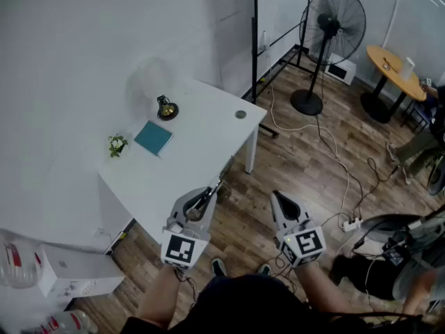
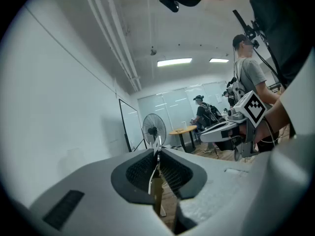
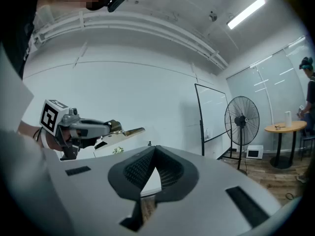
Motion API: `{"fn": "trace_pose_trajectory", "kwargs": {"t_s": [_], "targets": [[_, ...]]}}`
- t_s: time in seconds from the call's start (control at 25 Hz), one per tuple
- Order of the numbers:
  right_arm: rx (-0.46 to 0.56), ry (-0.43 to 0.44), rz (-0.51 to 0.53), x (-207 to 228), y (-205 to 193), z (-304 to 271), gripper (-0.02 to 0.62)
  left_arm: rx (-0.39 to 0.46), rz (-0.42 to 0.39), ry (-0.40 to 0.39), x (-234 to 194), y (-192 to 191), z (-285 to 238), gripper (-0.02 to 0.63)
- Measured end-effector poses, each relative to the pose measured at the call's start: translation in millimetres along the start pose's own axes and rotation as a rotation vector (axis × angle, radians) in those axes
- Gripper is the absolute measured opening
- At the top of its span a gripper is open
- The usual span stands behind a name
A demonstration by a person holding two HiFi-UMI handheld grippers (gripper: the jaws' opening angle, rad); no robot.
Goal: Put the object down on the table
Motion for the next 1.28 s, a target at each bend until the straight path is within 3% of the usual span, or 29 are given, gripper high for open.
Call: {"fn": "trace_pose_trajectory", "kwargs": {"t_s": [0.24, 0.76, 1.04, 1.28], "targets": [[-0.011, -0.029, -0.006, -46, -16, -41, 0.003, -0.040, -0.012, 0.025, -56, -43, 43, 0.038], [0.004, -0.146, 0.040, -114, -22, -72, 0.005, 0.041, 0.053, -0.015, -125, -85, 87, 0.038], [0.055, -0.152, 0.061, -115, 7, -79, 0.005, 0.037, 0.047, 0.013, -145, -82, 94, 0.038], [0.030, -0.142, 0.024, -90, -7, -99, 0.005, 0.018, 0.032, 0.021, -154, -86, 69, 0.038]]}}
Point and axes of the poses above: the fingertips, and each gripper's own axes: z backward along the fingers, x to its right, y out of its top, the point moved 2 cm from there along z, backward along the fingers, and after that the axes turned 14 degrees about -z, right-handed, at the moved point
